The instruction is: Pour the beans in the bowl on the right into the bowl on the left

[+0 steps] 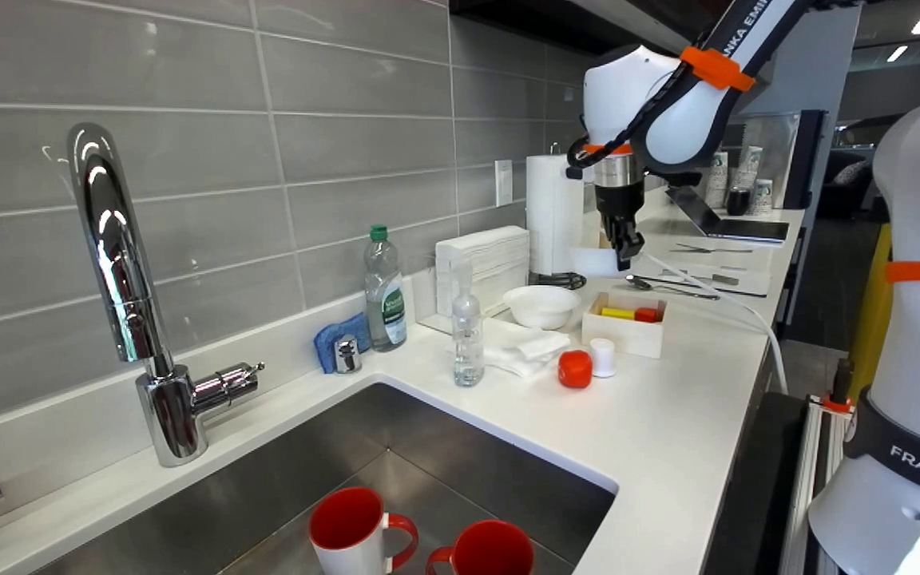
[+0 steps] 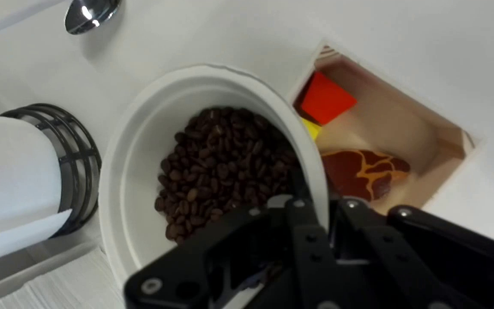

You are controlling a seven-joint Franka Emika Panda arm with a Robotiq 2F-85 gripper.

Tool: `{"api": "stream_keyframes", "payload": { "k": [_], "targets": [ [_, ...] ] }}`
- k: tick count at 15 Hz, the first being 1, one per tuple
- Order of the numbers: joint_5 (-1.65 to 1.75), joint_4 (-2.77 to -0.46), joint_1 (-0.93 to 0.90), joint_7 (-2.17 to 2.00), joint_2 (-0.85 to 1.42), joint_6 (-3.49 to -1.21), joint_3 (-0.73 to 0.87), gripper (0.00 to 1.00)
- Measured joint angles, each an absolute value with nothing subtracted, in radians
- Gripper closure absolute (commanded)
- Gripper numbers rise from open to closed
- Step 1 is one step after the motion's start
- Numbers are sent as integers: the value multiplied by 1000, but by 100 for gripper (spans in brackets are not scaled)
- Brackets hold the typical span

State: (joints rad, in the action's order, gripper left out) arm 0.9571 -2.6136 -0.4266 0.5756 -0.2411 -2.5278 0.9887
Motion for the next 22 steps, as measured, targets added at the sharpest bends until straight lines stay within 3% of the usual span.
{"api": "stream_keyframes", "payload": {
  "k": [5,9,22],
  "targets": [
    [766,-2700,-179,645,-422,-2346,605,100],
    [534,-2725,-92,759,-507,-2217,431,100],
    [140,-2648,-41,1047,-415,-2204,368,100]
  ]
}}
